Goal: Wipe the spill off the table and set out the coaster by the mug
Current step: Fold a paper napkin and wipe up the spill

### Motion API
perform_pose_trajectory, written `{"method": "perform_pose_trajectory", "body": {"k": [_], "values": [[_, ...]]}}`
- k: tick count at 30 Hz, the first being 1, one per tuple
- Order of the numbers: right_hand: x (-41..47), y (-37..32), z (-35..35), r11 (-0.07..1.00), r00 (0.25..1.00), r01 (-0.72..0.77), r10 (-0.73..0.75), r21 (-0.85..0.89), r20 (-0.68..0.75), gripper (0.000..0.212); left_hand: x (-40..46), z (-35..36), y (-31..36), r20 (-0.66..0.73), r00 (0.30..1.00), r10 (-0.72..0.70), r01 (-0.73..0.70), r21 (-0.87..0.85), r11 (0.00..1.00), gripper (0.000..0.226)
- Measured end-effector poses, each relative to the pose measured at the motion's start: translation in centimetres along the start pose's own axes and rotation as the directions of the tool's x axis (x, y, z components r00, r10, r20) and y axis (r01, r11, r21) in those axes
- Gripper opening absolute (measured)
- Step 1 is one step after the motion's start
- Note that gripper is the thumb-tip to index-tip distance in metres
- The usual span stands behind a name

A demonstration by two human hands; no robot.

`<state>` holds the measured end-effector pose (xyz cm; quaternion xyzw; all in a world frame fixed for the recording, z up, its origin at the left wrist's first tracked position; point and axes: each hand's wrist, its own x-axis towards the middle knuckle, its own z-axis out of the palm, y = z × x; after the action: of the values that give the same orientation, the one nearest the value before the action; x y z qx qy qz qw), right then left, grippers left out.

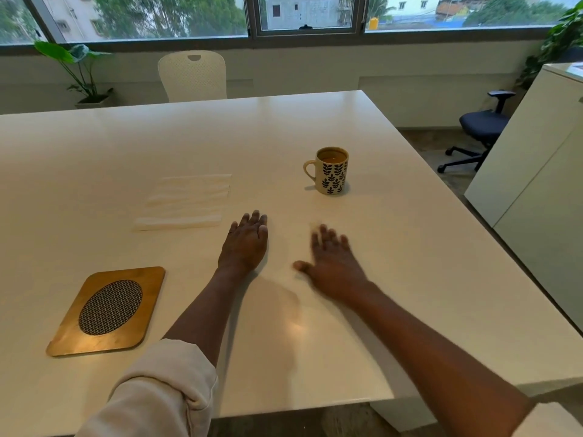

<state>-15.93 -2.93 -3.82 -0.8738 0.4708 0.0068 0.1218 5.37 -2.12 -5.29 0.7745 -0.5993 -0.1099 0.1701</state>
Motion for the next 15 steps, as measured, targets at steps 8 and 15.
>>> {"method": "perform_pose_trajectory", "body": {"k": [8,15], "values": [[-2.1,-4.5,1.0,0.969,0.964,0.243,-0.247,-0.055,-0.096,0.057,-0.1,0.0,-0.3,-0.008,1.0,0.008,-0.008,-0.02,1.0,0.051],[-1.3,-3.0,-0.7,0.958,0.93,0.284,-0.264,0.045,-0.256,0.038,0.0,0.2,-0.3,-0.014,1.0,0.0,-0.001,-0.037,0.999,0.051]]}}
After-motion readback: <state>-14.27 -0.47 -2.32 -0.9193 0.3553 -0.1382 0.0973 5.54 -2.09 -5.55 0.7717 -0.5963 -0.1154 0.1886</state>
